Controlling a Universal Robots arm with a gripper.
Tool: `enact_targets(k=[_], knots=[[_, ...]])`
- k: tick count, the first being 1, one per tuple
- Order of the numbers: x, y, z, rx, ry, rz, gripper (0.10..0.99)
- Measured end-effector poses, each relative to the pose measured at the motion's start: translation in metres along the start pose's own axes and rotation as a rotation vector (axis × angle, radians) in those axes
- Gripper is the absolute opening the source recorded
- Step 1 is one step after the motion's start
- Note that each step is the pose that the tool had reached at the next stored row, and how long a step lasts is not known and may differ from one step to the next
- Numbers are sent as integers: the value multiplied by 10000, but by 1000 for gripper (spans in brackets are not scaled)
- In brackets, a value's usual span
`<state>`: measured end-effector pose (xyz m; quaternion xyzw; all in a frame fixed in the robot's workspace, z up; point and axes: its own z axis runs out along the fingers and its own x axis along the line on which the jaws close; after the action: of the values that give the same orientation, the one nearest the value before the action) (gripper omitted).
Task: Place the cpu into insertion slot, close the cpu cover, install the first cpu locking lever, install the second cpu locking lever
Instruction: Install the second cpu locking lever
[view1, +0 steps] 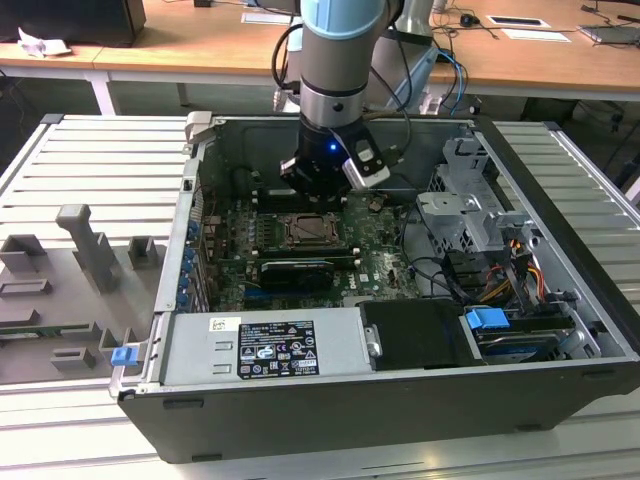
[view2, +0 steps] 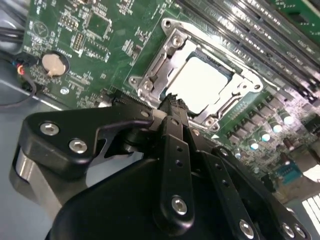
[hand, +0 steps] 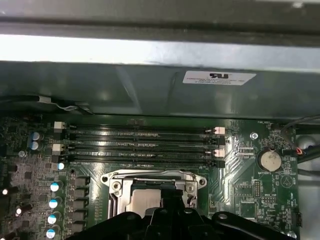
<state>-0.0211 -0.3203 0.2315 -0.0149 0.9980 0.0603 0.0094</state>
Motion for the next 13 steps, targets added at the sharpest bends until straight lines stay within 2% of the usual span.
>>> enact_targets(k=[1,2,5,9,13], knots=[[-1,5,-57,0,0,1,106],[-2,1,-65,-1,0,-2,106],[0,-40,-70,-2,-1,0,106],[4,-169,-86,-1,0,0,106],[6,-218,-94,0,0,1,106]])
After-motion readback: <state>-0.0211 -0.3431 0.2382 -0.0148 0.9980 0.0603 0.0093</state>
